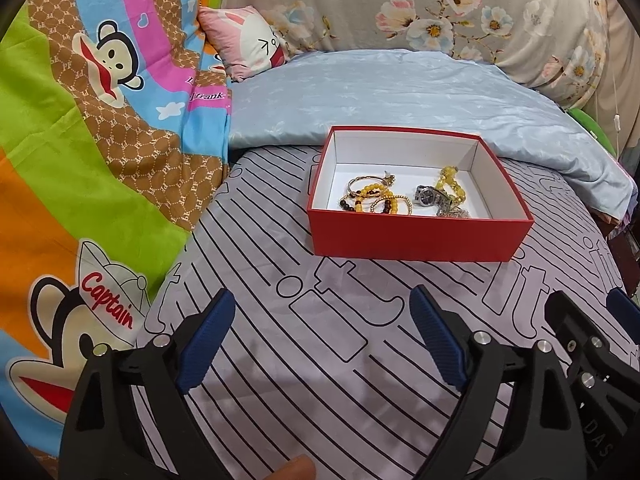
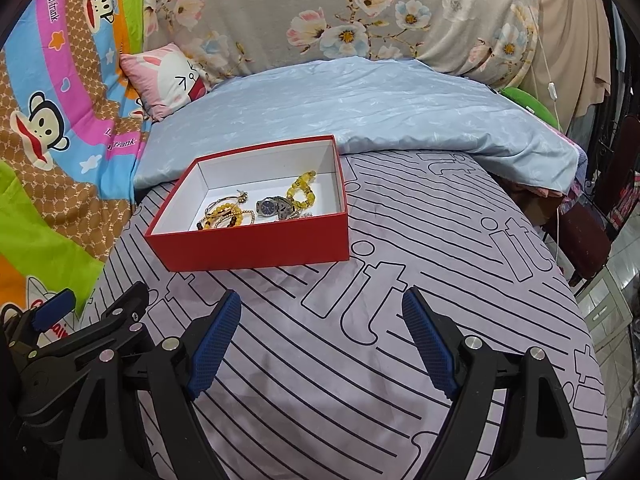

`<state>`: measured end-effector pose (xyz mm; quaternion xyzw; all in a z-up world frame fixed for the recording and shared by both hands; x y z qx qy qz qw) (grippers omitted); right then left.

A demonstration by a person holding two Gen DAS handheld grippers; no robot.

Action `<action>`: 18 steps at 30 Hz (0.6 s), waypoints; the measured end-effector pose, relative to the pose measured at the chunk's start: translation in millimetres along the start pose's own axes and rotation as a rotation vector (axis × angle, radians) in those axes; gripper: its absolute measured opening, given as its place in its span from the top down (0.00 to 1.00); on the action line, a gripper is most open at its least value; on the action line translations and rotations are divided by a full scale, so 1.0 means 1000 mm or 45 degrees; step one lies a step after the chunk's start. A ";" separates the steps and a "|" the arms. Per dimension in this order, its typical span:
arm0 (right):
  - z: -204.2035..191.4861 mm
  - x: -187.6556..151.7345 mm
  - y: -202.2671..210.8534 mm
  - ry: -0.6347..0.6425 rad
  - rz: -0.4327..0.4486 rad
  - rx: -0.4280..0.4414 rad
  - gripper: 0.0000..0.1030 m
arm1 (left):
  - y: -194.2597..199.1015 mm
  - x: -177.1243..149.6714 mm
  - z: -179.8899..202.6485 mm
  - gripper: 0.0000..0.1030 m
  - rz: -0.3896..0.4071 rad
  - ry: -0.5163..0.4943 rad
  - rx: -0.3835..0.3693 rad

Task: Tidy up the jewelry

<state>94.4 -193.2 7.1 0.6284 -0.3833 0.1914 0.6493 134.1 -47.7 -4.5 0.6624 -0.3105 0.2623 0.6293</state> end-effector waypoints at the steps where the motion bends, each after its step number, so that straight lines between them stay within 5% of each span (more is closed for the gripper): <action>1: 0.000 0.000 0.000 0.000 0.000 -0.001 0.20 | 0.000 0.000 0.000 0.13 0.001 0.004 0.004; 18: 0.001 -0.004 0.001 0.008 -0.003 -0.015 0.17 | 0.001 -0.004 -0.004 0.05 -0.010 0.000 0.043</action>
Point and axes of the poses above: each gripper's, at about its wrist camera, not at the fingertips, and y roughly against the way its jaws point, z to its right, x to its top, the point moved 3 cm from there along -y, roughly the way its jaws point, and after that the axes turned 3 degrees about z, right-handed, at the moved point
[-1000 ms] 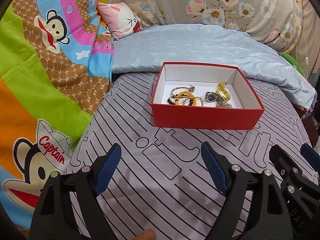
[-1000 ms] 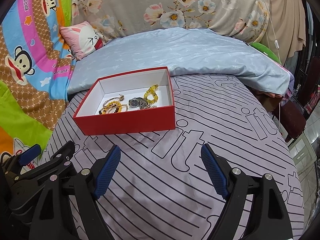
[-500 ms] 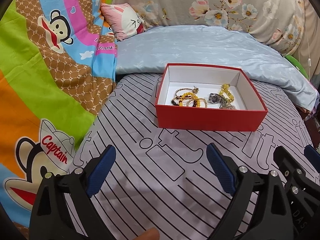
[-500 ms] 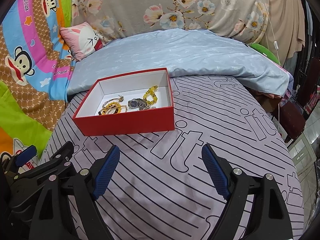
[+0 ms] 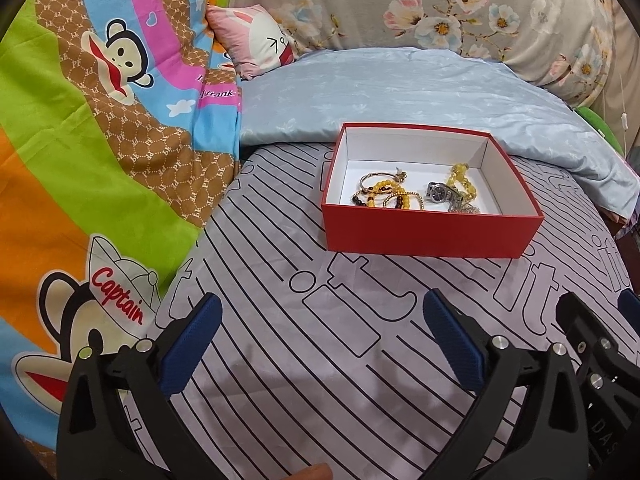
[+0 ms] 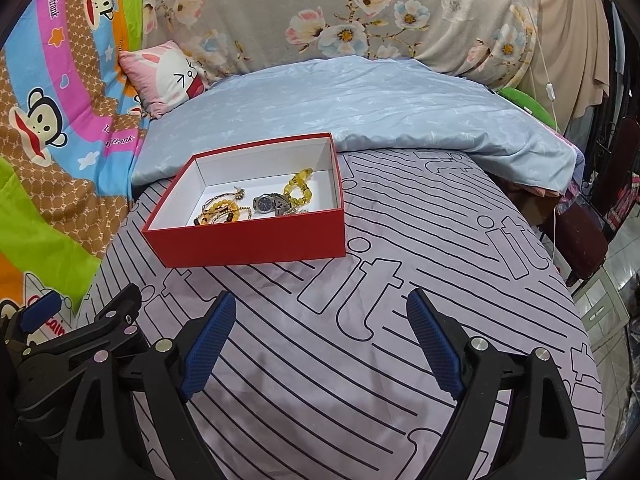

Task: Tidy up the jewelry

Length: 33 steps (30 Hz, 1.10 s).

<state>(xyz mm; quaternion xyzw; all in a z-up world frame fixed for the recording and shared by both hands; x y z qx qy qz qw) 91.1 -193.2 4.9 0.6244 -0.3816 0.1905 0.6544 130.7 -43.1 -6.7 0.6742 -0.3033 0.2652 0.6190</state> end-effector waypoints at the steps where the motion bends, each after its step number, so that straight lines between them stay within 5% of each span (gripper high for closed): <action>1: 0.000 0.000 0.000 0.000 -0.001 0.000 0.17 | 0.000 0.000 0.000 0.05 -0.001 0.000 0.000; 33: -0.004 -0.006 -0.001 0.012 -0.002 -0.001 0.17 | -0.004 -0.004 -0.002 0.05 -0.006 0.017 0.002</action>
Point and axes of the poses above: each gripper's, at about its wrist camera, not at the fingertips, and y roughly against the way its jaws point, z to its right, x to its top, the point moved 3 cm from there along -y, roughly the way its jaws point, and after that the axes turned 3 degrees about z, right-handed, at the moved point
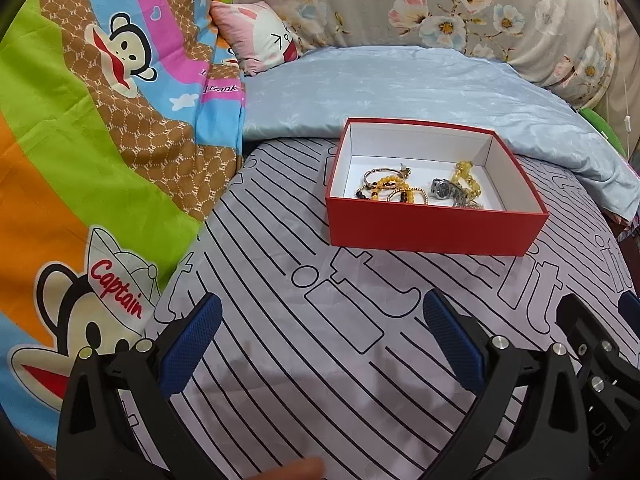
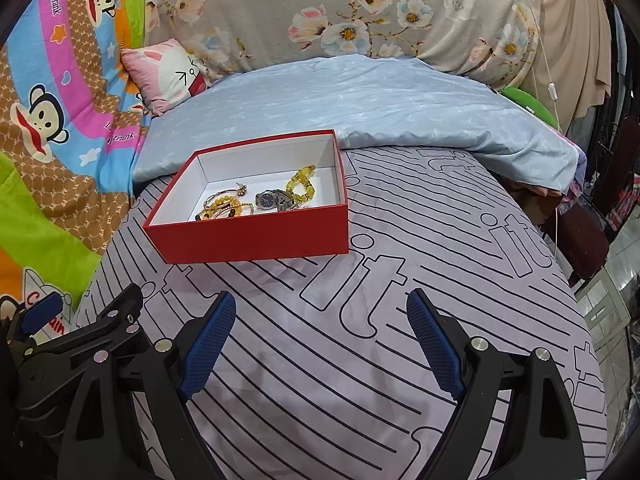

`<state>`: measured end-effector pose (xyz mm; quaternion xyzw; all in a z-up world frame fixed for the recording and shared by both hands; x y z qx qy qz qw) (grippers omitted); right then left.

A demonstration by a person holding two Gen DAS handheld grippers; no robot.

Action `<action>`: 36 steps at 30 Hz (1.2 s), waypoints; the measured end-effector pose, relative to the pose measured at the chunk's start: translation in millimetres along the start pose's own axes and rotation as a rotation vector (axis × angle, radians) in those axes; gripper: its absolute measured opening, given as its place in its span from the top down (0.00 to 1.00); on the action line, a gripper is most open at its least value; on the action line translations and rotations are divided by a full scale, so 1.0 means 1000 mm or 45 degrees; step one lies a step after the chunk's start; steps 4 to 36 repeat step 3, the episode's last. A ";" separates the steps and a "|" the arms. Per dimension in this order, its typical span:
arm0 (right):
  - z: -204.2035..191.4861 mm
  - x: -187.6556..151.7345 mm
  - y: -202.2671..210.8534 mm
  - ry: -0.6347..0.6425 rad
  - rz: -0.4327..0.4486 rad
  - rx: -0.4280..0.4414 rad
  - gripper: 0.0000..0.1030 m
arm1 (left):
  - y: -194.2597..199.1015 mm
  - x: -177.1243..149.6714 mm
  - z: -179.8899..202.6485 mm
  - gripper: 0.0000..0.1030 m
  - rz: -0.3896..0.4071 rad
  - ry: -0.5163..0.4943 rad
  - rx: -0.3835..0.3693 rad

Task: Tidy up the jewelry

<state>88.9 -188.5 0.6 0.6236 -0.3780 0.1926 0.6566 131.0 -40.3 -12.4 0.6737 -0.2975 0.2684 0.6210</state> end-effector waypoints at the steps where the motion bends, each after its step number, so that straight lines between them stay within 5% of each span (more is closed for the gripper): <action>1: 0.000 -0.001 0.000 0.000 0.000 0.000 0.17 | 0.000 0.000 0.000 0.05 0.000 0.000 0.000; 36: 0.000 0.000 0.000 -0.001 -0.001 0.000 0.17 | 0.000 0.000 0.000 0.05 0.002 -0.001 -0.003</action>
Point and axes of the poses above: each gripper's, at about its wrist camera, not at the fingertips, and y roughly against the way its jaws point, z to its right, x to its top, the point moved 3 cm from there along -y, roughly the way its jaws point, and after that the axes turned 3 degrees about z, right-handed, at the moved point
